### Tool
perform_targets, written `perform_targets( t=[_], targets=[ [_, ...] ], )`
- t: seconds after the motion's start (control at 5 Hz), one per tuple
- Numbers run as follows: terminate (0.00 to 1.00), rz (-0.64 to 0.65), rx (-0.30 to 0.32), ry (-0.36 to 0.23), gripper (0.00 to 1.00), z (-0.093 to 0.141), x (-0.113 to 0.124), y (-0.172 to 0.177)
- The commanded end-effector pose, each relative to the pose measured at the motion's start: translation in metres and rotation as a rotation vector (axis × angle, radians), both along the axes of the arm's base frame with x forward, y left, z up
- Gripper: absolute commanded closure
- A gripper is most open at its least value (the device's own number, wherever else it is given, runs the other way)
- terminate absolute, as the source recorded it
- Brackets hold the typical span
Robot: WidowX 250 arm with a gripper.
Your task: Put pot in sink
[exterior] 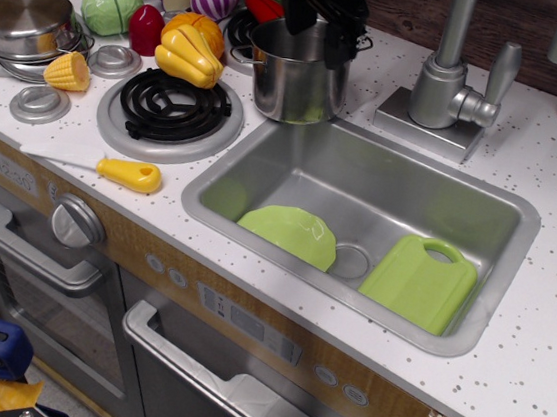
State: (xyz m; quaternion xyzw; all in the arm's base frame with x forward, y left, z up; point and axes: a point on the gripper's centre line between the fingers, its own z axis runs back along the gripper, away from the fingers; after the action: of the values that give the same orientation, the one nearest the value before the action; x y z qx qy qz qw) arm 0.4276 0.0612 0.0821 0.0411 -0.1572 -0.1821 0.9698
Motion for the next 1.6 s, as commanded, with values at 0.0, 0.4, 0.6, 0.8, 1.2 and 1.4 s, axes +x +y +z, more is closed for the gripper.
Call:
perform_targets(
  t=[0.0, 0.4, 0.6, 0.8, 1.2, 1.4],
  targets=[
    [0.0, 0.017, -0.07, -0.067, 0.0, -0.007, -0.003, 0.013],
    [0.0, 0.016, -0.171, -0.06, 0.0, -0.029, 0.001, 0.022],
    [0.0, 0.015, -0.161, -0.061, 1.0, -0.027, 0.003, 0.018],
    [0.0, 0.048, -0.133, -0.034, 1.0, -0.009, 0.003, 0.009],
    [0.0, 0.229, -0.06, -0.039, 1.0, 0.006, -0.031, -0.039],
    [0.0, 0.314, -0.082, -0.088, 1.0, -0.008, -0.048, -0.055]
  ],
)
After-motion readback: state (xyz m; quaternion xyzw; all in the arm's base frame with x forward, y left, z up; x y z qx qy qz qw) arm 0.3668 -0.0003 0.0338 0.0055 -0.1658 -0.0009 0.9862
